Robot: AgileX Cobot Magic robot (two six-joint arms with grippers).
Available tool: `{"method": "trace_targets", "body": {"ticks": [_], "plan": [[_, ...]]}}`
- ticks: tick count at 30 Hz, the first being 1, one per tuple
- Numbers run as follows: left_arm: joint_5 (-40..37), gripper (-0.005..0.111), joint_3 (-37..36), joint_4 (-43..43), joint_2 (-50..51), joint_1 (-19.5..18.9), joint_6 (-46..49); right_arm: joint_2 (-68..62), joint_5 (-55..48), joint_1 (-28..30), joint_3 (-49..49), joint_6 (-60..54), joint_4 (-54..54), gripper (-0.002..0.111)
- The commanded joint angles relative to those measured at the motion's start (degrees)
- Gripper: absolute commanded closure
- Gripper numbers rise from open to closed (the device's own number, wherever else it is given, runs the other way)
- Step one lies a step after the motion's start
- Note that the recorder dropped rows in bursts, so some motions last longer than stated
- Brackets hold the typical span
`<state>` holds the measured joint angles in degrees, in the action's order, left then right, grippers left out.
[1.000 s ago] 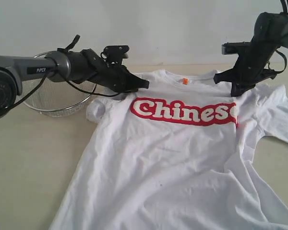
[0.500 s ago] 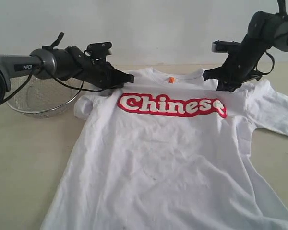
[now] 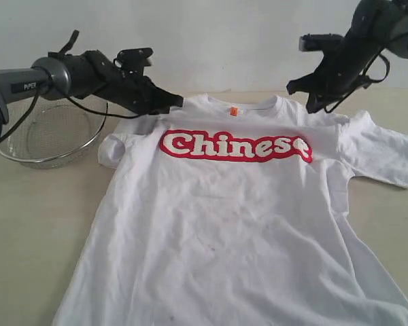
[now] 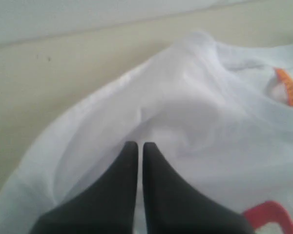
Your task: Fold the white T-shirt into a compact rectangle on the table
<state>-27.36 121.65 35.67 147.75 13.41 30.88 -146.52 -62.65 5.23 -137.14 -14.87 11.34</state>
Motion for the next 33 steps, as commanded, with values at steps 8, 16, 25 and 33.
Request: {"method": "trace_targets", "body": {"ticks": [8, 16, 25, 33], "plan": [[-20.92, 0.102, 1.99, -3.98, -8.6, 0.45, 4.22, 5.72, -7.32, 5.25, 0.9, -0.15, -2.53, 0.109], [-39.88, 0.102, 1.6, -0.16, -10.27, 1.79, 4.38, 13.2, -7.32, 6.9, 13.15, -1.67, -1.21, 0.109], [-42.61, 0.102, -10.86, 5.63, -12.11, 8.72, 9.2, 18.55, -6.38, 6.9, 30.01, -2.95, -1.68, 0.109], [-35.62, 0.102, -28.86, 7.59, -19.38, 12.38, 13.34, 18.69, 0.13, 6.9, 35.97, -3.23, -2.98, 0.109]]}}
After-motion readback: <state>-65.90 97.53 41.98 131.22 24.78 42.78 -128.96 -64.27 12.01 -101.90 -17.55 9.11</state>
